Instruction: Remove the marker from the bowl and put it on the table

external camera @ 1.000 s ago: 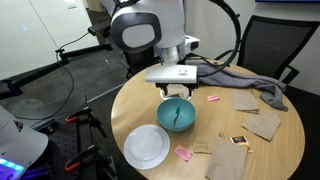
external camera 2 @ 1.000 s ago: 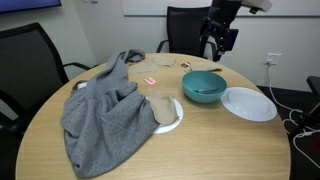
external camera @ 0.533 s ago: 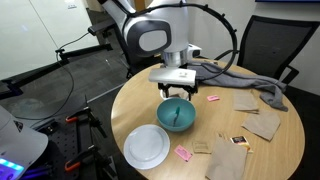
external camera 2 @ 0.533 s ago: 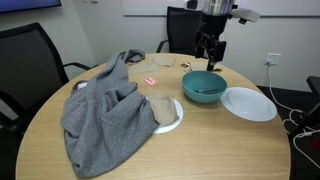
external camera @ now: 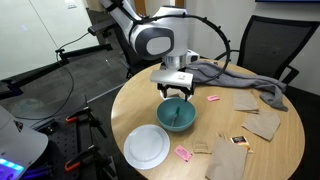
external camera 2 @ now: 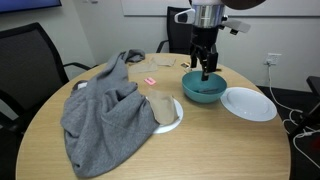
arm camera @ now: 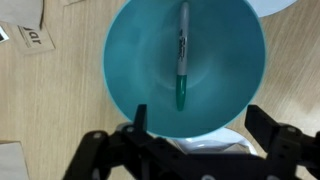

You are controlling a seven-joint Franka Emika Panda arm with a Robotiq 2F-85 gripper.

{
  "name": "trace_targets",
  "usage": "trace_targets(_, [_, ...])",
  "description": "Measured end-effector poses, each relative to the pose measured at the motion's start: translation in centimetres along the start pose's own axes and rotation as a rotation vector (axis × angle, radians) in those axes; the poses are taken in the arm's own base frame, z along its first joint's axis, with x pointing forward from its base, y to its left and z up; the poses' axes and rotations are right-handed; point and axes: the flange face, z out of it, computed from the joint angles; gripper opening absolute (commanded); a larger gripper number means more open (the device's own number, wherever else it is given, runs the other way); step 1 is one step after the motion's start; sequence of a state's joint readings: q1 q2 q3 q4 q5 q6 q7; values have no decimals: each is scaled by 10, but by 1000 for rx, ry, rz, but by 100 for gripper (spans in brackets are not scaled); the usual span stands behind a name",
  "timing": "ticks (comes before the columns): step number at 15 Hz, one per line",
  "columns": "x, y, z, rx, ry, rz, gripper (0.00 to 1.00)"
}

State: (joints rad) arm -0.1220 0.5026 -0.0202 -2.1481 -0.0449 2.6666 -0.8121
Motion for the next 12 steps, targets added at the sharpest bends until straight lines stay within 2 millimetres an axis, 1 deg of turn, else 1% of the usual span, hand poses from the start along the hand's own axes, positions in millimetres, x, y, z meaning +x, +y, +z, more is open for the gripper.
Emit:
trace_targets(2, [0,-1,6,3,-10,12,100])
trace_targets(3, [-1,-2,7,3,-15,18,97])
trace_targets(4, [-1,-2,8,2,-18,24,88])
trace_targets(5, [-1,-3,10,1,-21,27,83])
trace_targets(6, [-1,-3,11,1,-24,29,76])
trace_targets(8, [-1,-4,14,0,-32,29,69])
trace_targets(10, [-1,-5,20,2,-42,31,73])
trace_targets(11, [-2,-6,23,5,-48,30,71])
trace_targets(12, [-3,-7,26,8,-52,29,71])
